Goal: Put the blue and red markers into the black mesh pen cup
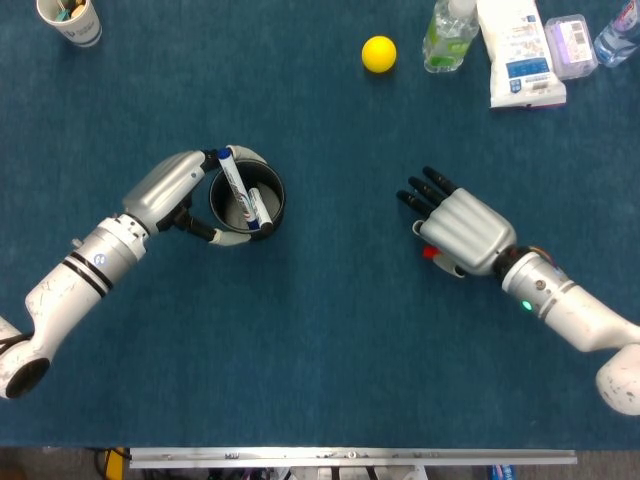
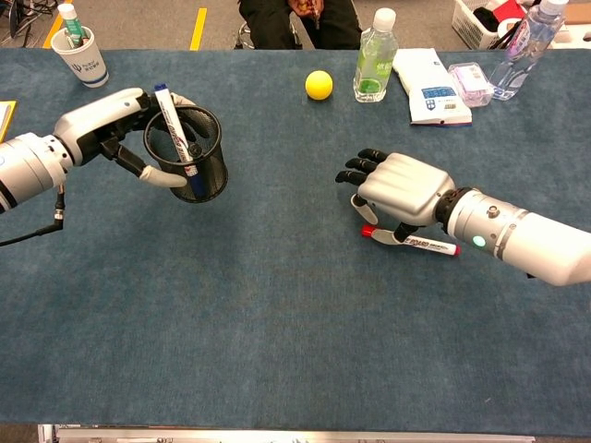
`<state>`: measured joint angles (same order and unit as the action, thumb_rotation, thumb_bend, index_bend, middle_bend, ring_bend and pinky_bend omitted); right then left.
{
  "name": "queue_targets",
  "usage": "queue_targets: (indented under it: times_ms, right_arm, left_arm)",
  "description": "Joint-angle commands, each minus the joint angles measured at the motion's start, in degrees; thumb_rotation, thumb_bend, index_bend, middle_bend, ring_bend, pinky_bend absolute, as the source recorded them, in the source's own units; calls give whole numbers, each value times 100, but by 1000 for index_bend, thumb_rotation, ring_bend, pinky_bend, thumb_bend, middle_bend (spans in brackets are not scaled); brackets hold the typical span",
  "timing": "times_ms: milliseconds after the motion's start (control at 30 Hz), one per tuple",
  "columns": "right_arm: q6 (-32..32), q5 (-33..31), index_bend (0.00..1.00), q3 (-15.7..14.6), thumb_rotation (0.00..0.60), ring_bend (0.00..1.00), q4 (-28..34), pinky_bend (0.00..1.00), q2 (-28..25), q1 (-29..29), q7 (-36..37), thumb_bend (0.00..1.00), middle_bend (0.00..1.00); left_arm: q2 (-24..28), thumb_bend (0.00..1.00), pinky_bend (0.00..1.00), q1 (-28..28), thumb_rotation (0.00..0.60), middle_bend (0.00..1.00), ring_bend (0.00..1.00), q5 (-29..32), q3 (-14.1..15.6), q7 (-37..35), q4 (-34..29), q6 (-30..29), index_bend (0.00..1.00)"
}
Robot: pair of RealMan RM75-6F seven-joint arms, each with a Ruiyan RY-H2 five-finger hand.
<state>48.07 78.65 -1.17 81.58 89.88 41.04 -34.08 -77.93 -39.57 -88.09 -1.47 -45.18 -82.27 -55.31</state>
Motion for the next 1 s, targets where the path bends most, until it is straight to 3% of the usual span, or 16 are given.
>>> queue_targets:
  times_ms: [33,367,600,1000]
  right_arm:
    - [-4,-35,555,-7,600,0,-11,13,8,-14,9,275,110]
    - [6,-8,553,-60,600,0,-18,13,53,-39,84,163,105]
    - [116,31,553,-59,600,0,122,13,-37,-93,183,13,105]
    - [157,7,553,5,600,0,3,13,6,-102,227,13,105]
  left_arm:
    - [6,151,249,1,600,333,286,10,4,-2,9,10,316]
    - [14,152,250,-18,600,333,286,-2,2,-2,-3,11,316]
    - [25,152,249,-23,600,332,286,1,7,11,-26,16,316]
    - [11,151,249,-23,600,332,286,3,19,48,-51,8,316]
